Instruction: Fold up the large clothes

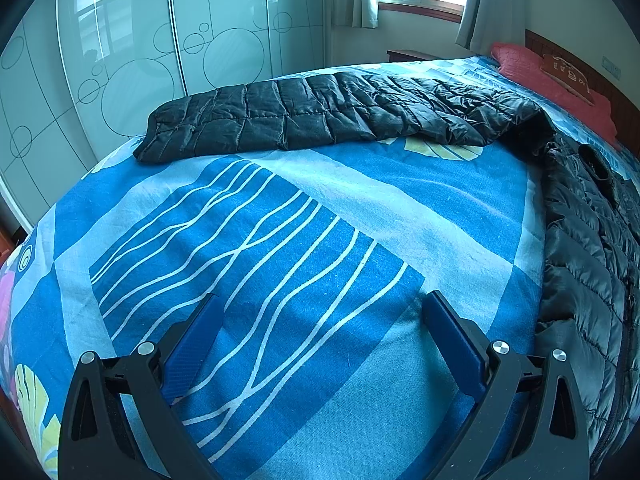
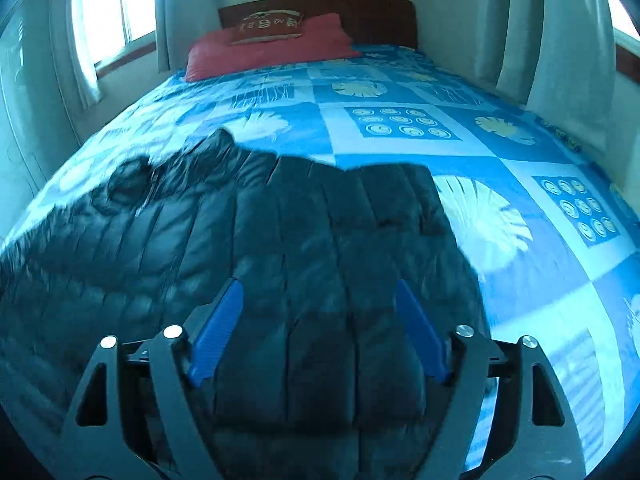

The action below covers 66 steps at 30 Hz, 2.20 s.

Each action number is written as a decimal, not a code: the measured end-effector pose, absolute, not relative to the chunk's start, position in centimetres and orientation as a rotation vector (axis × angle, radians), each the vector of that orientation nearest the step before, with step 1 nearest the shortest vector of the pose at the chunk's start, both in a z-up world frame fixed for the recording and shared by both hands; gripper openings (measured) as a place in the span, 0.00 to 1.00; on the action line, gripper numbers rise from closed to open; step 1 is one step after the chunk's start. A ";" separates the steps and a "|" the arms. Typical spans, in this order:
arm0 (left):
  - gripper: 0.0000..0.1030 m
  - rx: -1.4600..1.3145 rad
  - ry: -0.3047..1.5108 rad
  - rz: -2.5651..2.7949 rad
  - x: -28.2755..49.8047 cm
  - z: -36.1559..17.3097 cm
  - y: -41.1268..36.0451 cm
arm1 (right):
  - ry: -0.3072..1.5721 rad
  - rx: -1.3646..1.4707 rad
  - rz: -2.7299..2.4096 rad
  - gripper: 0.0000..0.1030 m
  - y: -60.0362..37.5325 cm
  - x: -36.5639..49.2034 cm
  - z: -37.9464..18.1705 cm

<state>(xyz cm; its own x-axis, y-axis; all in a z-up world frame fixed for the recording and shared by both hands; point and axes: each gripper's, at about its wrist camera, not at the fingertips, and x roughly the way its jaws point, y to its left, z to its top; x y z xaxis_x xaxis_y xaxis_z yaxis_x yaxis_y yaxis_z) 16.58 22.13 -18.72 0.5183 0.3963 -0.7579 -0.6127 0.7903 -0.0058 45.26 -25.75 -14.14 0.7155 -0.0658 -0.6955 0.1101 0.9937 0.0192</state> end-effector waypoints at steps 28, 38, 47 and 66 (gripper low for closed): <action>0.96 -0.910 0.441 0.526 15.9 -17.5 37.8 | 0.808 0.037 -0.095 0.88 -24.8 46.0 -18.0; 0.86 -1.019 0.290 0.631 17.1 -17.1 43.7 | 0.805 0.036 -0.095 0.88 -24.8 46.0 -18.0; 0.09 -1.031 0.313 0.673 15.7 -17.2 47.3 | 0.804 0.035 -0.096 0.88 -24.8 45.9 -18.0; 0.09 -0.348 0.427 0.136 32.9 -4.4 20.0 | 0.799 0.038 -0.099 0.88 -24.7 46.0 -18.0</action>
<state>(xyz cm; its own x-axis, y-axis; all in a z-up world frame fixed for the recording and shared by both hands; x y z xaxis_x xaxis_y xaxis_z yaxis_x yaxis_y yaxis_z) 32.95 20.01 -4.39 0.9024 0.0567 -0.4272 -0.2014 0.9319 -0.3017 46.01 -24.75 -18.03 0.6934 -0.0743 -0.7167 0.1031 0.9947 -0.0034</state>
